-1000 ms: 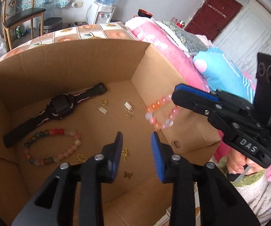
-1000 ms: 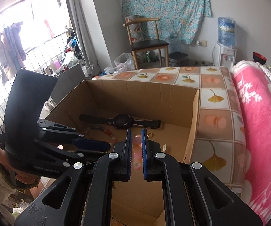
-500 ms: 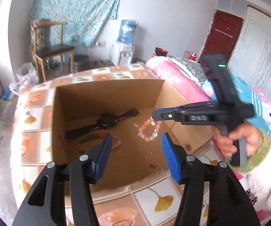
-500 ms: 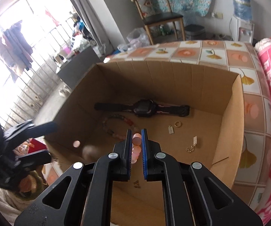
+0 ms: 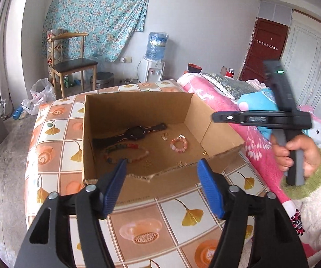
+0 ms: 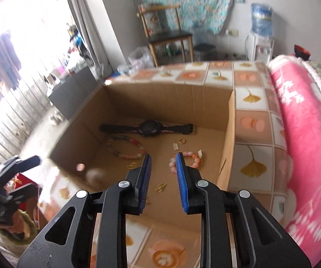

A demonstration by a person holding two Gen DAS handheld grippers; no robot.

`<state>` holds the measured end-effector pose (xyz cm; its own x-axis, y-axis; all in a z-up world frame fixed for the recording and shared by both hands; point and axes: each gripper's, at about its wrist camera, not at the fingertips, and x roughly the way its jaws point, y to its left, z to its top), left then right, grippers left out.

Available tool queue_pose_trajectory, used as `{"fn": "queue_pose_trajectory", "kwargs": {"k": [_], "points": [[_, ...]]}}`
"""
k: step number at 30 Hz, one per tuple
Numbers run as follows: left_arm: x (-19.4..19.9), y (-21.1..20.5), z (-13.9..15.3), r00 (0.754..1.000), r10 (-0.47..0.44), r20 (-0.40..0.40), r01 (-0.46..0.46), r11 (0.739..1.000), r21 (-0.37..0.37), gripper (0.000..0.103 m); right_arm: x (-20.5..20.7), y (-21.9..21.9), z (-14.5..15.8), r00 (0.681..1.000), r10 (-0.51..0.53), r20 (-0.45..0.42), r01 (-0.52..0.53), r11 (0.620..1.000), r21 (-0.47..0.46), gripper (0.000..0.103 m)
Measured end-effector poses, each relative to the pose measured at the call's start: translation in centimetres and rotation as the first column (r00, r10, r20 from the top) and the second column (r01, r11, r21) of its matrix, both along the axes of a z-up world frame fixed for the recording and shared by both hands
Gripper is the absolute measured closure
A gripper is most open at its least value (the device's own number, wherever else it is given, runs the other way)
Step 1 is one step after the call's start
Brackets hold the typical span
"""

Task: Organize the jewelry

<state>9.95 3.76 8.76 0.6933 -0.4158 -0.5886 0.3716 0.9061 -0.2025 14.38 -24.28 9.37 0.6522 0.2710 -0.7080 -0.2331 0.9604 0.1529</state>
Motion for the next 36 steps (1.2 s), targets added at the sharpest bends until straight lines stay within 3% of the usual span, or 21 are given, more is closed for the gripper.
{"fn": "queue_pose_trajectory", "kwargs": {"k": [5, 8, 10, 15, 18, 24, 28, 32, 36], "points": [[-1.9, -0.4, 0.5, 0.999, 0.028, 0.04, -0.029, 0.999, 0.015, 0.019, -5.5, 0.3, 2.4, 0.992, -0.023, 0.121, 0.018, 0.999, 0.042, 0.066], [-2.9, -0.3, 0.7, 0.997, 0.064, 0.053, -0.064, 0.998, 0.0, 0.006, -8.3, 0.9, 2.7, 0.983, -0.044, 0.179, 0.034, 0.998, 0.058, 0.051], [-3.2, -0.3, 0.5, 0.993, 0.103, 0.052, -0.103, 0.995, -0.004, 0.006, -10.0, 1.4, 2.3, 0.977, -0.069, 0.202, 0.059, 0.997, 0.057, 0.037], [-3.3, -0.5, -0.4, 0.979, 0.204, 0.012, -0.204, 0.978, 0.031, 0.006, -11.7, 2.9, 0.9, 0.965, -0.151, 0.214, 0.153, 0.988, 0.006, 0.021], [-3.3, -0.6, -0.7, 0.965, 0.261, 0.005, -0.261, 0.964, 0.057, 0.006, -12.0, 3.8, 0.3, 0.951, -0.207, 0.229, 0.226, 0.972, -0.061, 0.016], [-3.1, -0.6, -1.0, 0.916, 0.401, 0.025, -0.4, 0.903, 0.159, 0.006, -11.7, 5.3, -1.1, 0.936, -0.259, 0.24, 0.309, 0.929, -0.204, 0.009], [-2.6, -0.9, -1.3, 0.914, 0.406, 0.008, -0.4, 0.897, 0.185, 0.006, -11.2, 5.9, -1.8, 0.939, -0.255, 0.232, 0.307, 0.925, -0.226, 0.008], [-1.9, -1.5, -1.8, 0.917, 0.399, -0.002, -0.384, 0.886, 0.261, 0.006, -10.9, 6.3, -2.3, 0.934, -0.282, 0.218, 0.33, 0.916, -0.228, 0.008], [-1.5, -1.8, -2.2, 0.91, 0.413, -0.036, -0.39, 0.883, 0.262, 0.006, -10.6, 6.4, -2.6, 0.929, -0.308, 0.206, 0.352, 0.906, -0.236, 0.008]]}}
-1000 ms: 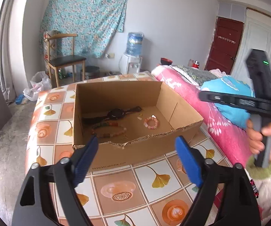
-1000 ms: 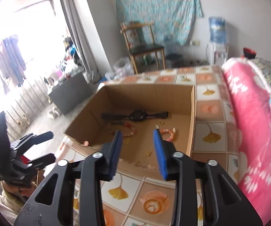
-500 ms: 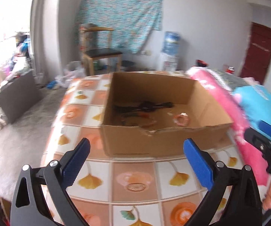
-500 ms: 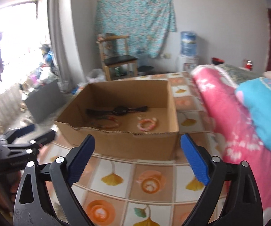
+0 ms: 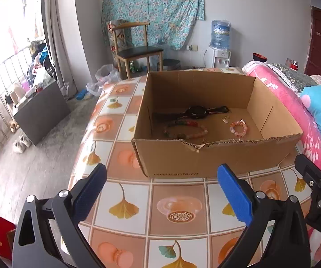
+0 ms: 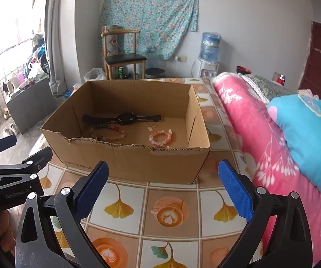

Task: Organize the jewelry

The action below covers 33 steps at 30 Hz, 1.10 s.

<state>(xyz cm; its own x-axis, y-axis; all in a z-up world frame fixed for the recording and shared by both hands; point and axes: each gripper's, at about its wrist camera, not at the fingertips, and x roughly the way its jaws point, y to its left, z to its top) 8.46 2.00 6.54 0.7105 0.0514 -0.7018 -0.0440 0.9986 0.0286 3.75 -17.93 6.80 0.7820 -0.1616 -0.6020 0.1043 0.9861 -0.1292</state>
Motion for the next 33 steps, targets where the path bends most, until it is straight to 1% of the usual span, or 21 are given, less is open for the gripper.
{"fn": "queue_pose_trajectory", "kwargs": {"k": [4, 7, 12, 19, 33], "points": [[0.3, -0.4, -0.2, 1.0, 0.011, -0.021, -0.011, 1.0, 0.019, 0.006, 0.3, -0.1, -0.4, 0.999, -0.026, -0.024, 0.026, 1.0, 0.009, 0.008], [0.6, -0.4, -0.2, 0.999, 0.012, -0.034, -0.012, 1.0, -0.007, 0.006, 0.7, -0.3, -0.8, 0.998, -0.044, -0.048, 0.045, 0.999, 0.016, 0.008], [0.8, -0.3, -0.2, 0.999, 0.021, -0.035, -0.022, 0.999, -0.039, 0.006, 0.9, -0.2, -1.0, 0.996, -0.044, -0.075, 0.046, 0.998, 0.03, 0.008], [1.2, -0.2, -0.4, 0.998, 0.015, -0.056, -0.02, 0.997, -0.079, 0.006, 0.9, 0.3, -0.9, 0.996, -0.038, -0.084, 0.04, 0.999, 0.031, 0.008], [1.4, -0.1, -0.5, 0.998, 0.017, -0.059, -0.022, 0.996, -0.088, 0.006, 1.1, 0.6, -0.9, 0.995, -0.03, -0.093, 0.032, 0.999, 0.025, 0.008]]}}
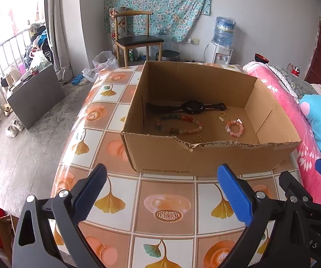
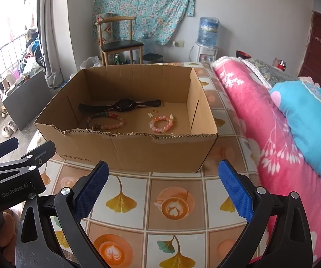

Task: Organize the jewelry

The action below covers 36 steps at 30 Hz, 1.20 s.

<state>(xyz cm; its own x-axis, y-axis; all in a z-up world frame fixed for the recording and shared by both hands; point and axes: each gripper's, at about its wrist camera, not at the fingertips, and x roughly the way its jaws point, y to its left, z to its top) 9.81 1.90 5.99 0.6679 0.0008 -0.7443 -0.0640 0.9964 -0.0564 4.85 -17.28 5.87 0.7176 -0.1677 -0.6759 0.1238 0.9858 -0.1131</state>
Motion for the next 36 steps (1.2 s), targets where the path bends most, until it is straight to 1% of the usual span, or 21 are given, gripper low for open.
{"fn": "queue_pose_trajectory", "kwargs": {"k": [36], "points": [[-0.05, -0.05, 0.05, 1.0, 0.0, -0.002, 0.0, 1.0, -0.009, 0.006, -0.28, 0.31, 0.03, 1.0, -0.005, 0.005, 0.004, 1.0, 0.009, 0.008]]}}
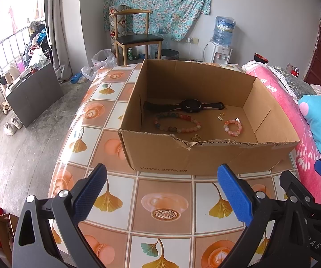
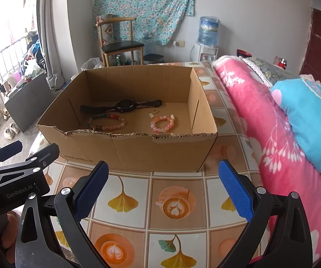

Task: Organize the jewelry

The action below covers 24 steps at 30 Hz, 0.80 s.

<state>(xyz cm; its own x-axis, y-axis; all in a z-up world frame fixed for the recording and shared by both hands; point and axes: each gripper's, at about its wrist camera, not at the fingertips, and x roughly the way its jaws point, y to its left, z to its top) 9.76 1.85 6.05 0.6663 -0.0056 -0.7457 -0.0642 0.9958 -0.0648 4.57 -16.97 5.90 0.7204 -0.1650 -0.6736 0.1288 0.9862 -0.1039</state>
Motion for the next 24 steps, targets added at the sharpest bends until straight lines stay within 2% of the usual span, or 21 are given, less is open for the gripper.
{"fn": "queue_pose_trajectory", "kwargs": {"k": [24], "points": [[0.0, 0.0, 0.0, 1.0, 0.005, -0.001, -0.005, 1.0, -0.002, 0.006, 0.1, 0.9, -0.1, 1.0, 0.007, -0.001, -0.007, 1.0, 0.011, 0.008]]}}
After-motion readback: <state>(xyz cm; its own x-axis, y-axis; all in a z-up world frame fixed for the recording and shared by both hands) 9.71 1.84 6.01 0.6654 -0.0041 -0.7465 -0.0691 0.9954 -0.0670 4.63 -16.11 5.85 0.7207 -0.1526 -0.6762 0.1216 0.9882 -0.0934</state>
